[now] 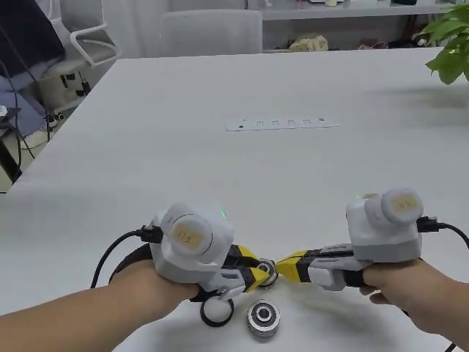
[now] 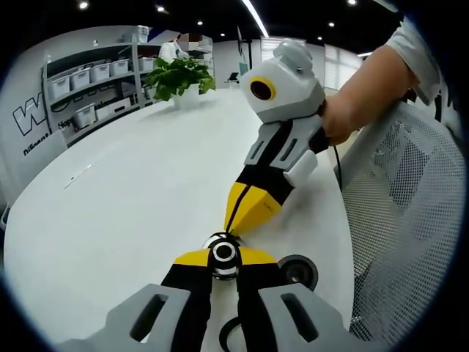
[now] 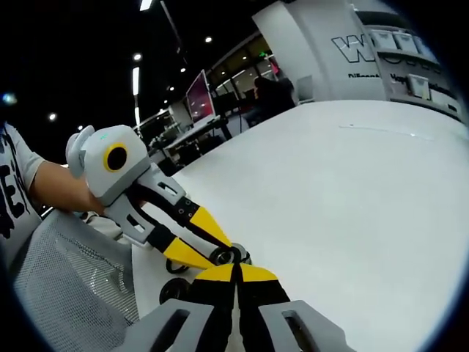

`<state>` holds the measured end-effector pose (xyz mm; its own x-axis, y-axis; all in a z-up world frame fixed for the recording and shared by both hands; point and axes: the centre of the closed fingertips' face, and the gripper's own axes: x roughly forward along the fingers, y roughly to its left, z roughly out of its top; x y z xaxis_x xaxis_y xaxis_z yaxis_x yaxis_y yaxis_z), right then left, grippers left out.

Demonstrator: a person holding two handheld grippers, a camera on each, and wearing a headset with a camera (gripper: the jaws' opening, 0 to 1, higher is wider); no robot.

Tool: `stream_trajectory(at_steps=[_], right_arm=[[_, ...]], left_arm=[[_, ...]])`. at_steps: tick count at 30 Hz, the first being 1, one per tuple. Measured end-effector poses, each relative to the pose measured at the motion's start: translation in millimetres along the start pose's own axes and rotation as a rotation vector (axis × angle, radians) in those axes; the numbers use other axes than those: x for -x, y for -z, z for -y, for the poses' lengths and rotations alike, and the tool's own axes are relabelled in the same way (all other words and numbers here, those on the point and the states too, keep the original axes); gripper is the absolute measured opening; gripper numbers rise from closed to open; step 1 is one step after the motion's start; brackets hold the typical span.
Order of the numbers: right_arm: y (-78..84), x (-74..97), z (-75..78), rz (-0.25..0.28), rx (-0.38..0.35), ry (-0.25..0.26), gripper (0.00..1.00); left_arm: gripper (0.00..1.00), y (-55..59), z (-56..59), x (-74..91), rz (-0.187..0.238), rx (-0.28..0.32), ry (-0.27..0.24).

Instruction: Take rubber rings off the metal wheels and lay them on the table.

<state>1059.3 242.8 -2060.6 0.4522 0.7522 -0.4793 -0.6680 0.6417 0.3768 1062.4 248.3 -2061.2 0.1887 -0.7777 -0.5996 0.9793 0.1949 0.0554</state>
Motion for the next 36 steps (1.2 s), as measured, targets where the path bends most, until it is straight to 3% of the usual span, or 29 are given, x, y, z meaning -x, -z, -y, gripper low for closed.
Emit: stream_trajectory(at_steps=[10,26,30,36], right_arm=[[0.1,-1.4,-3.1,-0.010,0.046,-0.005,0.00],[-1.9,-2.0,-7.9,-0.002,0.056,-0.027,0.00],[-3.3,-2.4,-16.4,0.001,0.074,-0.066,0.00],[-1.9,-2.1,-12.0,-0.002,0.093,-0.042,0.00]], left_arm=[[0.07,-0.5,0.6,0.0,-0.004,-0.002,0.006],[0.07,-0.1,1.1,0.2,0.001,-0.003,0.007],[0.07,-0.3,1.0,0.2,0.003,-0.004,0.006],[0.07,-0.3,1.2,0.6,0.004,0.003,0.003]])
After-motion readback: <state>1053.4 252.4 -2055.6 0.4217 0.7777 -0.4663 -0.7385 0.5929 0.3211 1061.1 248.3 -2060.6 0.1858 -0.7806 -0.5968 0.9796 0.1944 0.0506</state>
